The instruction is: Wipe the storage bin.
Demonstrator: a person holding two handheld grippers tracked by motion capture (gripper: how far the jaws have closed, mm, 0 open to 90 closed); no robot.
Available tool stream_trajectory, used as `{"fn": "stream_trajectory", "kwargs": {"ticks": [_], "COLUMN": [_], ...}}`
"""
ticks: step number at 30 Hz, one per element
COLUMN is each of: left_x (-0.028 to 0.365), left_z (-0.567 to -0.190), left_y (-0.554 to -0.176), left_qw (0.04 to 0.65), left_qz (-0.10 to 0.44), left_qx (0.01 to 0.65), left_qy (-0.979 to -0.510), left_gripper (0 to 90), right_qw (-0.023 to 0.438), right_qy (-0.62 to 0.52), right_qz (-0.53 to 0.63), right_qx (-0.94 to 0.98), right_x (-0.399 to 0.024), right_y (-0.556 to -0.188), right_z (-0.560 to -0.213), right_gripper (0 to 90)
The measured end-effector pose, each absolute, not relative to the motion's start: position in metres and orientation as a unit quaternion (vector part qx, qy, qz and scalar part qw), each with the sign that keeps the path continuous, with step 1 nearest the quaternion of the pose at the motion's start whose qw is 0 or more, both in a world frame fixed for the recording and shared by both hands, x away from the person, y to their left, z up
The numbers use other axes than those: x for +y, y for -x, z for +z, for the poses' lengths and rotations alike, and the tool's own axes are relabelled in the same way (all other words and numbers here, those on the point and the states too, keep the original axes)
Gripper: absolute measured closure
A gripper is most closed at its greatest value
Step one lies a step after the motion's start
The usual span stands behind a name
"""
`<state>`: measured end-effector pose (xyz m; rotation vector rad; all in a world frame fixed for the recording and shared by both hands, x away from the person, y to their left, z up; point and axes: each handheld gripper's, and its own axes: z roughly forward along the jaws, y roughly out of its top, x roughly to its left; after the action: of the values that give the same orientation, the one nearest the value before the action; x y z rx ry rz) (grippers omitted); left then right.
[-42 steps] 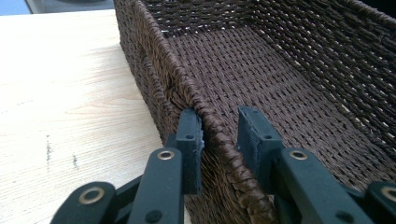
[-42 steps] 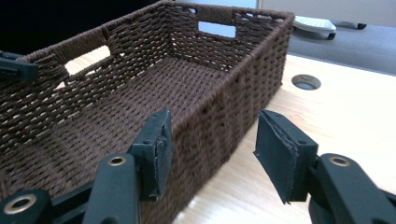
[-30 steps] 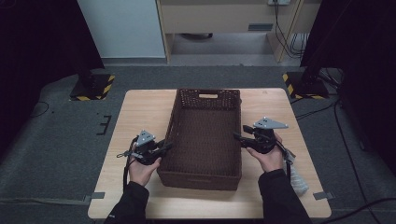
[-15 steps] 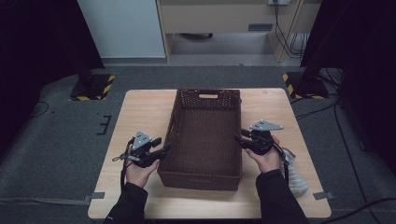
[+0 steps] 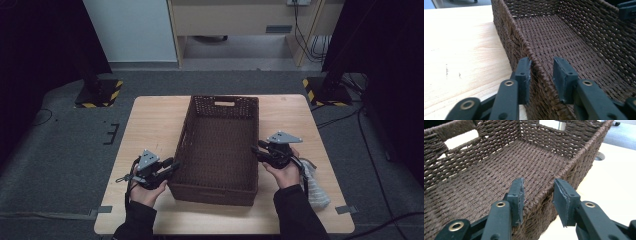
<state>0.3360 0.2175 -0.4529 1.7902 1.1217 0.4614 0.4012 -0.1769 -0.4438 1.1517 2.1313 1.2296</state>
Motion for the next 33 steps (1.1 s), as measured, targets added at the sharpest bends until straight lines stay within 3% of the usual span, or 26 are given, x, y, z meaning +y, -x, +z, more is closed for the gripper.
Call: {"fn": "stream_trajectory", "kwargs": {"ticks": [10,19,29,33], "left_x": [0.227,0.226,0.233,0.237], "left_z": [-0.453,-0.45,-0.456,-0.456], "left_y": [-0.343,-0.329,-0.323,-0.325], "left_qw": [0.473,0.47,0.463,0.465], "left_qz": [0.192,0.196,0.192,0.191], "left_qx": [0.463,0.459,0.47,0.475], "left_qy": [-0.724,-0.728,-0.727,-0.722], "left_gripper": [66.7,55.1,65.7,69.1], "right_qw": [0.225,0.228,0.232,0.244], "right_qy": [-0.422,-0.422,-0.417,-0.424], "right_qz": [0.448,0.441,0.432,0.442], "right_qx": [0.755,0.758,0.766,0.752], "right_x": [-0.175,-0.172,-0.17,-0.173], "right_y": [-0.419,-0.422,-0.415,-0.42], "right_z": [-0.445,-0.449,-0.444,-0.443], "right_gripper": [53.6,53.8,54.7,50.9]}}
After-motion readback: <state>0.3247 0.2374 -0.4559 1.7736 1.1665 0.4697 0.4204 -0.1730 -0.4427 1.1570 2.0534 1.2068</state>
